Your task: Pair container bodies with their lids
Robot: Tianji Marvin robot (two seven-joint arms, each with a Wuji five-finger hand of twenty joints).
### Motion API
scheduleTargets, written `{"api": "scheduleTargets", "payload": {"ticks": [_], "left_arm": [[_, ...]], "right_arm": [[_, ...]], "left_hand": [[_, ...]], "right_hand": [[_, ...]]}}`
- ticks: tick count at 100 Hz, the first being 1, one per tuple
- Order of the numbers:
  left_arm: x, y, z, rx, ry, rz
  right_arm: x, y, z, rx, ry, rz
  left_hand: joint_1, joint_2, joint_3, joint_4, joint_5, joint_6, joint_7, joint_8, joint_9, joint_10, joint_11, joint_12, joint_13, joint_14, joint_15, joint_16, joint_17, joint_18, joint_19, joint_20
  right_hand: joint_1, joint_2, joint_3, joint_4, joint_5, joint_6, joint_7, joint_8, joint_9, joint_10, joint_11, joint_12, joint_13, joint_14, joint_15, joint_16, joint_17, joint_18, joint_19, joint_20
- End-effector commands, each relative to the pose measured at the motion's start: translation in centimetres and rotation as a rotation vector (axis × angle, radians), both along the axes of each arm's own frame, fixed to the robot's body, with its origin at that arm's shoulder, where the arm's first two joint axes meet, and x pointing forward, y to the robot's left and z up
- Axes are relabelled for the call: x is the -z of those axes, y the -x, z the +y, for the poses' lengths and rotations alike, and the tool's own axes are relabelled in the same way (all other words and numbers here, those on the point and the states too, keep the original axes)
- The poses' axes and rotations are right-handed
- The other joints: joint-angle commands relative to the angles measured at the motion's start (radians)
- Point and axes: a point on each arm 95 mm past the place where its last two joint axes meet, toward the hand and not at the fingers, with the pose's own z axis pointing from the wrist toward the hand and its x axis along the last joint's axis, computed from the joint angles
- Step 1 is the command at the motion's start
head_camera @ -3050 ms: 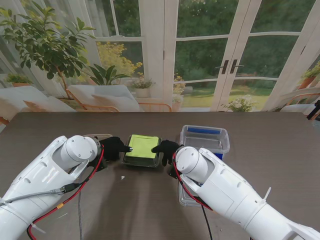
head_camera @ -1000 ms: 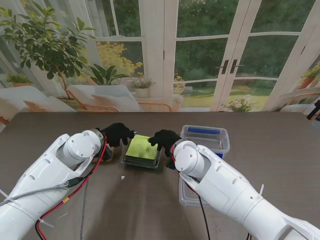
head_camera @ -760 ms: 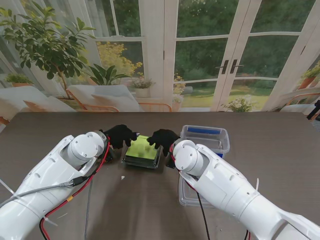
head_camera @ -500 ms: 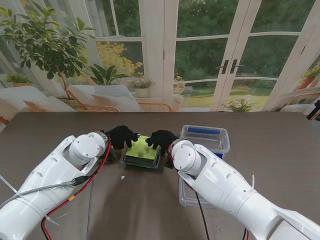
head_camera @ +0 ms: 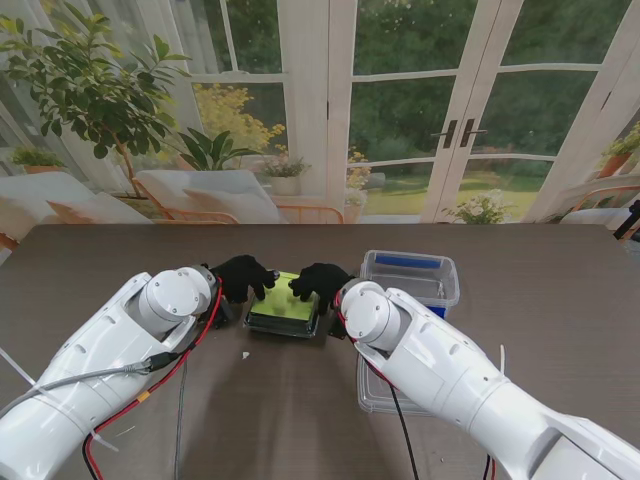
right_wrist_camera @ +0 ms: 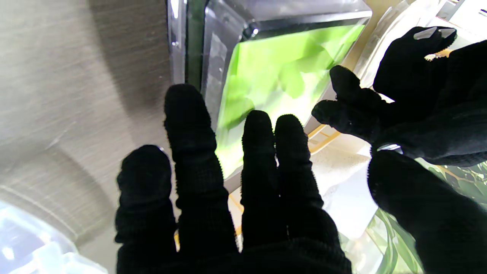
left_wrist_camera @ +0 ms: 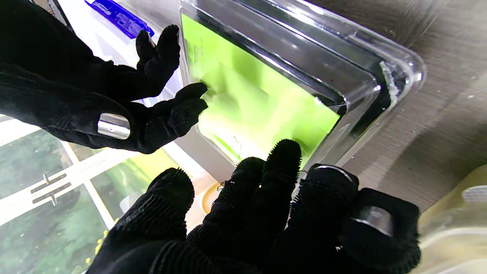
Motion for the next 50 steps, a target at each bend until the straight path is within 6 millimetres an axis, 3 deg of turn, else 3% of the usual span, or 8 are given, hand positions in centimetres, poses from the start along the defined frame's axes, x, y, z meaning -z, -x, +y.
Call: {"api": "scheduleTargets", "payload": {"ticks": [1,50], "left_arm": [[1.4,0.7,0.1,0.007,-0.006,0.052],[2.0,1.3,0.6,-0.002,-0.008,0.079]], "right_arm": [[1.0,0.5,0.3,-0.017,0.007,0.033],[2.0,1.0,-0.1,0.004,0.001,0.066]], "left_hand": [[-0.017,-0.007,0.004,0.014,0.01,0.0,0.007,0.005,-0.017,0.082,-0.034,-0.02,-0.022,0.064,-0.012,0.005,0.0,-0.014,0.032,0.02],[-0.008,-0.003,-0.012,0.015,0.009,0.004,0.007,0.005,-0.018,0.083,-0.036,-0.017,-0.027,0.068,-0.016,0.007,-0.008,-0.012,0.022,0.033]], "right_hand": [[0.004,-0.024,0.02,-0.002,-0.018,-0.023,0.005,0.008,-0.024,0.055,-0.019,-0.023,-0.019,0.0,-0.006,-0.014,0.147,-0.025,-0.011,0.029],[0.005,-0.024,0.021,-0.002,-0.02,-0.013,0.006,0.009,-0.028,0.064,-0.013,-0.027,-0.011,0.005,0.001,-0.013,0.152,-0.025,-0.005,0.034]]}}
